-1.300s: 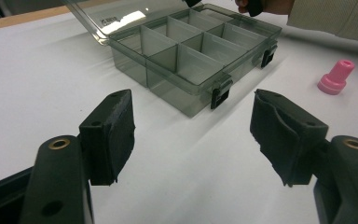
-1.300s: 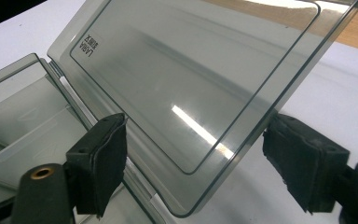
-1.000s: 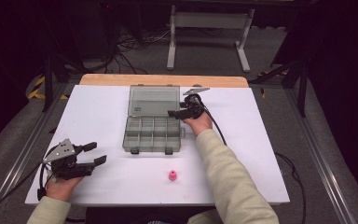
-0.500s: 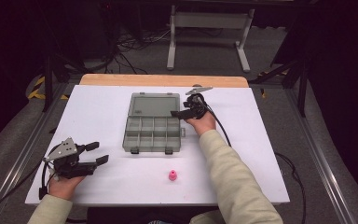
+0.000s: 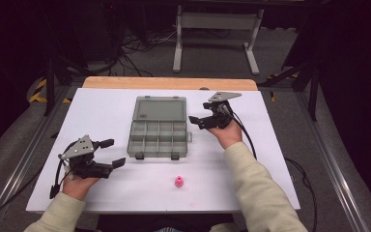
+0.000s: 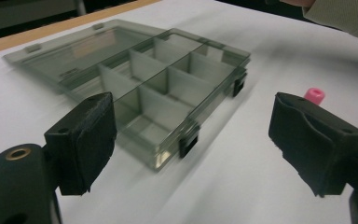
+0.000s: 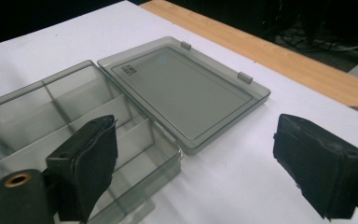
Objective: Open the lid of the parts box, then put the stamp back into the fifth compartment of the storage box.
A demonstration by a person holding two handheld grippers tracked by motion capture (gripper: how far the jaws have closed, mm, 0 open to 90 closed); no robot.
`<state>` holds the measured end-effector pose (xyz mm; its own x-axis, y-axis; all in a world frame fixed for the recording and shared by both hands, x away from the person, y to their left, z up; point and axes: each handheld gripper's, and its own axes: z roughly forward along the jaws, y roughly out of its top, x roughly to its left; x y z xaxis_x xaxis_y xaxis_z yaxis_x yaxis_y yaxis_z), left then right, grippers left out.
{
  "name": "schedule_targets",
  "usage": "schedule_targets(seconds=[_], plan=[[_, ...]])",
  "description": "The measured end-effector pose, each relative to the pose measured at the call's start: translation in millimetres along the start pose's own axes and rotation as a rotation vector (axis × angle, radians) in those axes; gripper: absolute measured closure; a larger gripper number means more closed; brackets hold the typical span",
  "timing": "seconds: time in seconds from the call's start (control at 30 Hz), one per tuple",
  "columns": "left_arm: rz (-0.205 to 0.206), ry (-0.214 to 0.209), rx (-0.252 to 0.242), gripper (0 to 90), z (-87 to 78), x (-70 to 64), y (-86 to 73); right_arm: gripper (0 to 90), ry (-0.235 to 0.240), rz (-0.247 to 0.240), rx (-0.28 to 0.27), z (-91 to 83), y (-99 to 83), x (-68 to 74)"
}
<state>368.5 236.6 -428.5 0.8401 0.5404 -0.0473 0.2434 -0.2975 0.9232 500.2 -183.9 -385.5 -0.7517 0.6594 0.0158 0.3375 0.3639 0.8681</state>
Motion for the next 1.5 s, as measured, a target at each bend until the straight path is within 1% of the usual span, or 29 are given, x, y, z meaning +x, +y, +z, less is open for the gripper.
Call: schedule_targets(seconds=[0.1,0.23,0.27,0.3,0.33,0.37,0.4,0.43,0.47,0.5,0.53,0.6,0.67,0.7,0.73,0.8,0.87,0.9,0.93,0.97,1.03,1.07,1.1,1.13,1.27,1.37,1.43,1.47,1.5], plan=[[0.023,-0.036,0.010,15.8,10.3,-5.2,8.3,14.0,-0.012,-0.018,-0.028,-19.8,-3.5,6.0],[0.045,-0.075,0.010,15.2,21.5,-10.2,17.1,12.4,-0.020,-0.029,-0.024,-41.0,-7.1,12.1],[0.045,-0.075,0.010,14.9,21.5,-10.2,17.1,12.6,-0.026,-0.037,-0.042,-48.0,-9.0,14.2],[0.051,-0.083,0.010,14.9,24.3,-11.8,19.4,12.6,-0.026,-0.037,-0.042,-48.0,-9.0,14.2],[0.058,-0.101,0.008,14.4,29.2,-14.1,22.6,12.6,-0.033,-0.042,-0.058,-59.0,-12.3,17.2],[0.058,-0.101,0.008,14.2,29.2,-14.1,22.6,12.6,-0.033,-0.042,-0.058,-59.0,-12.3,17.2],[0.060,-0.109,0.008,14.2,31.5,-15.5,24.1,12.6,-0.034,-0.043,-0.063,-63.4,-14.0,18.4],[0.064,-0.128,0.012,14.4,35.7,-17.9,26.8,12.5,-0.036,-0.046,-0.075,-71.2,-17.9,21.0],[0.064,-0.128,0.012,14.6,35.7,-17.9,26.8,12.5,-0.036,-0.046,-0.075,-71.2,-17.9,21.0],[0.070,-0.139,0.019,14.6,40.0,-20.3,29.7,12.6,-0.036,-0.047,-0.078,-73.9,-19.8,22.0],[0.078,-0.143,0.020,14.6,41.8,-21.1,30.9,12.6,-0.036,-0.050,-0.086,-80.1,-25.3,24.2],[0.080,-0.161,0.022,14.5,46.8,-24.2,33.4,12.6,-0.034,-0.046,-0.087,-85.0,-30.5,25.9],[0.090,-0.169,0.027,13.8,50.9,-26.6,35.3,12.6,-0.038,-0.044,-0.099,-95.3,-39.9,29.8],[0.096,-0.183,0.032,13.6,55.3,-30.3,37.3,12.6,-0.039,-0.043,-0.102,-98.7,-42.4,30.9],[0.096,-0.183,0.032,13.4,55.3,-30.3,37.3,12.6,-0.039,-0.043,-0.102,-98.7,-42.4,30.9],[0.103,-0.195,0.031,12.8,59.3,-33.7,39.7,12.5,-0.042,-0.040,-0.112,-104.9,-47.0,32.8],[0.107,-0.211,0.032,11.8,63.6,-37.9,41.6,12.5,-0.041,-0.038,-0.119,-110.6,-51.8,35.1],[0.108,-0.221,0.038,11.4,66.5,-40.8,42.6,12.5,-0.042,-0.038,-0.119,-112.2,-53.3,36.0],[0.118,-0.228,0.047,11.0,69.2,-43.0,43.7,12.5,-0.043,-0.038,-0.121,-114.3,-55.9,37.3],[0.114,-0.238,0.050,10.5,71.1,-45.1,44.1,12.5,-0.040,-0.038,-0.122,-116.3,-58.3,38.5],[0.122,-0.250,0.054,9.1,75.1,-48.8,45.2,12.5,-0.041,-0.039,-0.125,-119.5,-62.6,40.7],[0.125,-0.271,0.050,8.8,78.5,-52.0,46.3,12.5,-0.040,-0.039,-0.127,-120.4,-63.7,41.2],[0.125,-0.271,0.050,8.7,78.5,-52.0,46.3,12.5,-0.040,-0.039,-0.127,-120.4,-63.7,41.2],[0.128,-0.280,0.051,8.7,80.8,-54.4,46.9,12.5,-0.038,-0.039,-0.129,-121.5,-64.9,41.8],[0.139,-0.299,0.080,8.6,89.0,-61.5,48.7,12.5,-0.034,-0.050,-0.132,-125.1,-68.9,45.8],[0.137,-0.312,0.099,8.8,94.6,-64.5,49.3,12.5,-0.029,-0.051,-0.140,-125.7,-71.4,48.3],[0.138,-0.309,0.126,9.0,98.8,-66.9,49.6,12.5,-0.023,-0.048,-0.148,-125.4,-72.4,49.5],[0.128,-0.313,0.155,8.9,102.9,-68.6,49.4,12.5,-0.021,-0.044,-0.155,-125.0,-73.3,50.8],[0.124,-0.319,0.168,8.9,105.2,-69.7,49.2,12.4,-0.021,-0.044,-0.159,-125.2,-73.6,51.3]])
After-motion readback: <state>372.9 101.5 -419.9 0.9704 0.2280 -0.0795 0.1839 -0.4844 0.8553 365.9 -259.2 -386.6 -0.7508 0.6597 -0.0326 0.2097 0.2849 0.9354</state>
